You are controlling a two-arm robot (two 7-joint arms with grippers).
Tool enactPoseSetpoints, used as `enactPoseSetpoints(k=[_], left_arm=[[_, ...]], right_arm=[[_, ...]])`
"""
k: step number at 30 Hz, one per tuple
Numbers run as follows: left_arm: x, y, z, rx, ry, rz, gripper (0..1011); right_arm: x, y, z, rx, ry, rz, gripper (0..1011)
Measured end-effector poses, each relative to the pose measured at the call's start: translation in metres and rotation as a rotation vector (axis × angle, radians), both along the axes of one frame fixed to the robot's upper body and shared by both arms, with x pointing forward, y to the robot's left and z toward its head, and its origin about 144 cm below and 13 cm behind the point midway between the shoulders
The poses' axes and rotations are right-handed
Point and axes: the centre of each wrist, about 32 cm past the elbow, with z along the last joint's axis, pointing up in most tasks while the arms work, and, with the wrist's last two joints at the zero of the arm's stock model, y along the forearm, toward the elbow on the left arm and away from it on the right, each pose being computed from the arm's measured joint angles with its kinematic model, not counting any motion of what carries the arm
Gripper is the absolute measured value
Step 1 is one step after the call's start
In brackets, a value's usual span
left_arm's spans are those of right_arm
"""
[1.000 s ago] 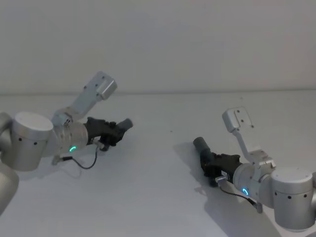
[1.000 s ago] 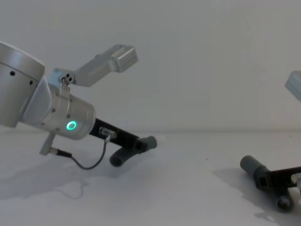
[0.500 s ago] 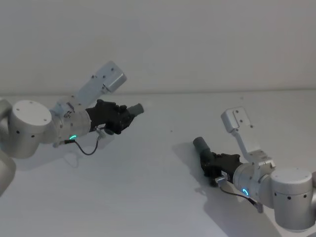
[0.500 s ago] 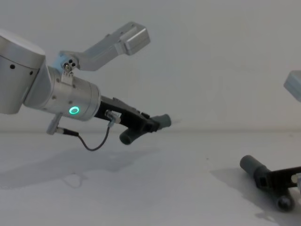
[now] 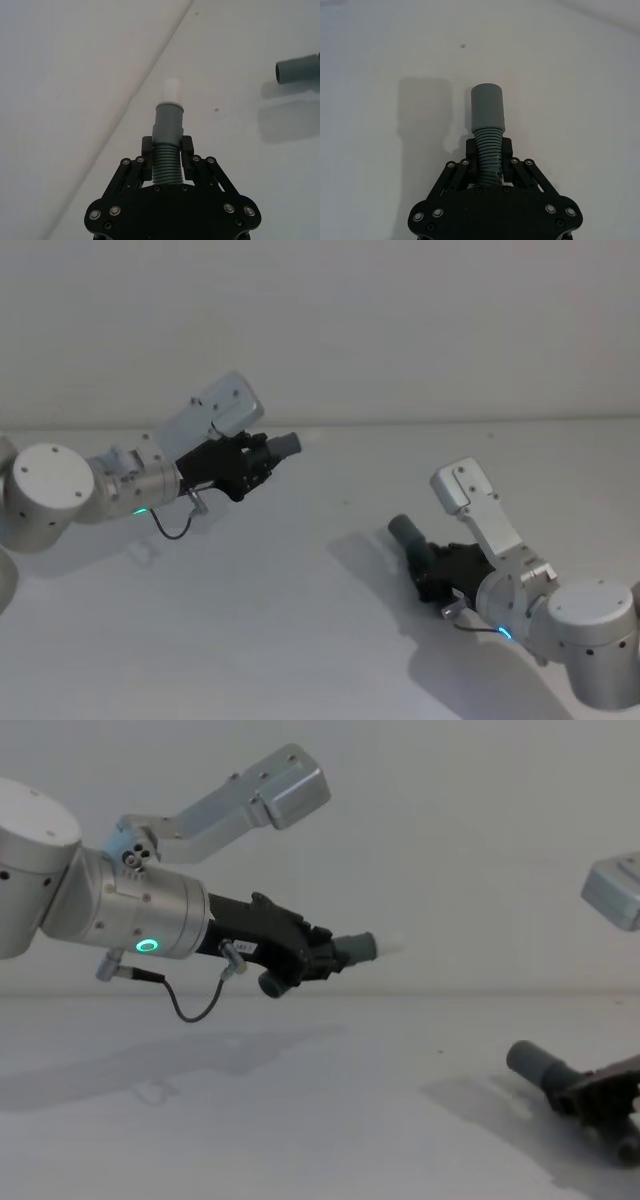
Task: Use both hands to pick up one end of the pipe from the table, align the ends, and insert them.
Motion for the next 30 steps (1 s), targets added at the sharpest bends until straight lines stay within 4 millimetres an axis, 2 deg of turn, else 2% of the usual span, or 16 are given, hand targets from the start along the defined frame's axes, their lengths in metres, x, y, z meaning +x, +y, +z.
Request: enactPoseSetpoints(k=[13,30], left_arm=[[-0.005,0.012,-0.007,0.032,-0.225,-0.111,304],[-0.005,0.015,-0.023,-0.004,-0.484,-0.205,304]], right_arm=[[-0.015,-0.006,0.021,-0.196,-0.142,0.133,246],[-0.027,-0.023,0.043,-0.466,-0.293,0.245,245]])
